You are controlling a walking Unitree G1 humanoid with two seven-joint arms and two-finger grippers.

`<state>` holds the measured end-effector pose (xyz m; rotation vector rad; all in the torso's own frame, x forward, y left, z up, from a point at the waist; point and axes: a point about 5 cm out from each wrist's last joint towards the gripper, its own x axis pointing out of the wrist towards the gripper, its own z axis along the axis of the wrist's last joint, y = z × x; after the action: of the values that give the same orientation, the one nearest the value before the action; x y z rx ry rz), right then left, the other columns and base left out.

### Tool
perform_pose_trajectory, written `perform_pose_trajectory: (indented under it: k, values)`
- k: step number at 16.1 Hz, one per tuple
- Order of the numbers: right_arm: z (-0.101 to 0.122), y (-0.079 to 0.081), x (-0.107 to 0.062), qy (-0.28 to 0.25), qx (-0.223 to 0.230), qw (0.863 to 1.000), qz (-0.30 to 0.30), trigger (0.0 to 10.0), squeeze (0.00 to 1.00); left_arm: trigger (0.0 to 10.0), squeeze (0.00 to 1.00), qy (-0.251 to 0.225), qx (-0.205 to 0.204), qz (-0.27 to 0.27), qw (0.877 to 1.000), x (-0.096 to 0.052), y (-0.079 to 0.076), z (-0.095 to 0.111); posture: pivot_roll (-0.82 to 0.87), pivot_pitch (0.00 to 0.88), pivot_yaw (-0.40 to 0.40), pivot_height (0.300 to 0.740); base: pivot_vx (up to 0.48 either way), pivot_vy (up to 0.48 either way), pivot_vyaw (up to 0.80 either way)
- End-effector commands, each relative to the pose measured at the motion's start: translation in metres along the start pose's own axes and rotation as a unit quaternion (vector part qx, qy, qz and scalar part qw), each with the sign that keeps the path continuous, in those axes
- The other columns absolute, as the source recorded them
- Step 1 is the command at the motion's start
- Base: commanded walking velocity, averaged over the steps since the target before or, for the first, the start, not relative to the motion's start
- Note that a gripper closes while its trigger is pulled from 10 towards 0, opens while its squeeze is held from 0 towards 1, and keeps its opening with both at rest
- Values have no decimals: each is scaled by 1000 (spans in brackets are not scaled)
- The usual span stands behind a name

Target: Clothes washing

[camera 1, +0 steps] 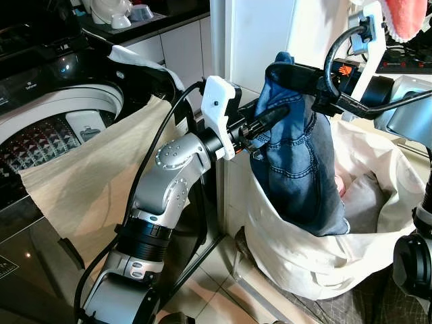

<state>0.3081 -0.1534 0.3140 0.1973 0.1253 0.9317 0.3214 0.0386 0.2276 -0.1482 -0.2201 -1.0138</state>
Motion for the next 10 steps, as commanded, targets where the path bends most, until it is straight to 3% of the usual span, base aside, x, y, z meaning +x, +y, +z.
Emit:
perform_pose_trajectory:
  k: [1, 2, 6, 8, 9, 10]
  values:
    - [13, 13, 0, -21, -29, 999, 27, 10000, 0, 0, 0, 16, -11, 9, 1000, -4, 2, -7, -86, 0, 57, 740, 0, 0, 0]
    - [12, 14, 0, -17, -31, 999, 28, 10000, 1000, 0, 0, 13, -9, 19, 1000, -4, 5, -5, -86, 0, 57, 740, 0, 0, 0]
    - [10, 11, -2, -11, -29, 999, 20, 10000, 1000, 0, 0, 3, -2, 46, 999, -8, 15, 1, -85, 0, 57, 740, 0, 0, 0]
    - [13, 7, -10, -9, -45, 999, 1, 10000, 1000, 0, 0, 12, 23, 79, 997, -17, 31, 8, -85, 0, 58, 740, 0, 0, 0]
    - [16, 3, -18, -5, -70, 997, -20, 10000, 651, 0, 0, 53, 104, 123, 986, -30, 54, 22, -86, 0, 58, 740, 0, 0, 0]
    - [19, 2, -23, -5, -83, 996, -29, 10000, 0, 0, 0, 73, 157, 165, 971, -39, 72, 38, -82, 0, 54, 740, 0, 0, 0]
